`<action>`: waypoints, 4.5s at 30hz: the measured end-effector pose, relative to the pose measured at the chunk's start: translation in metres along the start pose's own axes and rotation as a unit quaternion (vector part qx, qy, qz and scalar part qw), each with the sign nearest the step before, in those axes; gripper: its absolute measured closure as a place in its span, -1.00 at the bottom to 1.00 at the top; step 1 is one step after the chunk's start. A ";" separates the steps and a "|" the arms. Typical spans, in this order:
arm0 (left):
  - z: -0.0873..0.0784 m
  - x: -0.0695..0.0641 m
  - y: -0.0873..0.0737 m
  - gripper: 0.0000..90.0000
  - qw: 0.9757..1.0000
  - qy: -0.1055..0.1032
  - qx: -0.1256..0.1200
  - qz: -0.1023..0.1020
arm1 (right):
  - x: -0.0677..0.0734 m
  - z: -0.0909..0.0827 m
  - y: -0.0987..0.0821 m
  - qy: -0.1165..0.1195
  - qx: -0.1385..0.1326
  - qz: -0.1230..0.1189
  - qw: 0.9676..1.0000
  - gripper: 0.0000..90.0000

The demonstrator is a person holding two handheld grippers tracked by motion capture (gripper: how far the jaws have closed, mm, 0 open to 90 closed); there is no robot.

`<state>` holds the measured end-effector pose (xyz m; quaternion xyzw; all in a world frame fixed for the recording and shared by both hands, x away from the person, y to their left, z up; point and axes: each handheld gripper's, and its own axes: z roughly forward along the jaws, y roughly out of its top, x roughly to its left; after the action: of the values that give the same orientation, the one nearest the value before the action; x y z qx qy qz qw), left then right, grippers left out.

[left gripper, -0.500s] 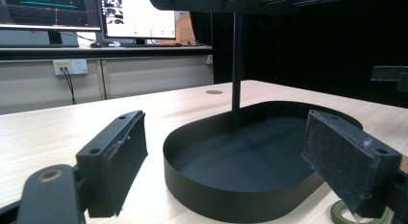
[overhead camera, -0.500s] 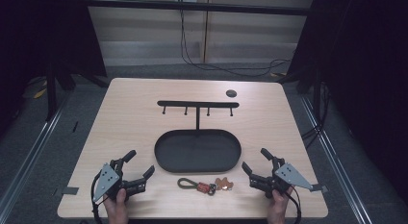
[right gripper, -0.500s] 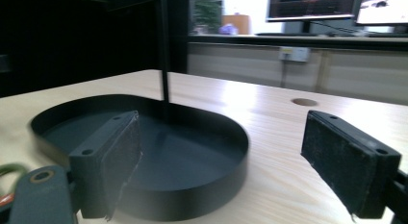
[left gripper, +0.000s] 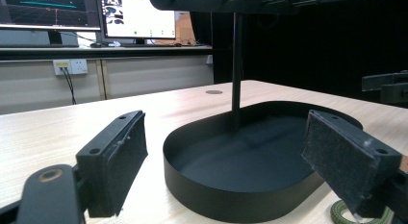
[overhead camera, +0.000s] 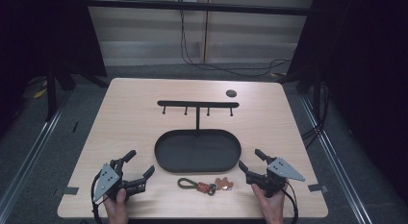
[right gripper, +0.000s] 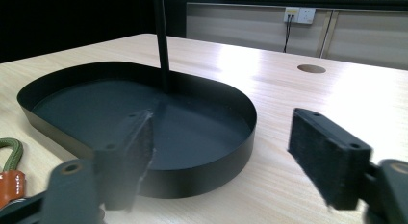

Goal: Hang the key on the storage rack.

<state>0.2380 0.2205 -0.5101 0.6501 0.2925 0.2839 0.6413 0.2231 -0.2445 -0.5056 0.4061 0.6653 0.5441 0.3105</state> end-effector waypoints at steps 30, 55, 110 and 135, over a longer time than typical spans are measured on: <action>0.000 0.000 0.000 -0.66 1.000 0.002 0.000 -0.001 | 0.001 0.002 0.040 0.079 0.117 0.032 0.989 -0.06; 0.000 0.000 0.000 -0.66 1.000 0.002 0.000 -0.001 | 0.011 0.032 0.076 0.187 0.257 0.022 0.948 -0.21; 0.000 0.000 0.000 -0.66 1.000 0.001 0.000 0.000 | 0.100 0.122 0.080 0.315 0.449 -0.067 0.833 0.62; 0.000 0.000 0.000 -0.66 1.000 0.002 0.000 -0.001 | 0.122 0.154 0.065 0.326 0.504 -0.103 0.793 0.77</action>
<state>0.2378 0.2204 -0.5101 0.6491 0.2943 0.2849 0.6410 0.3093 -0.0597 -0.4717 0.2325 0.9450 0.1963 -0.1196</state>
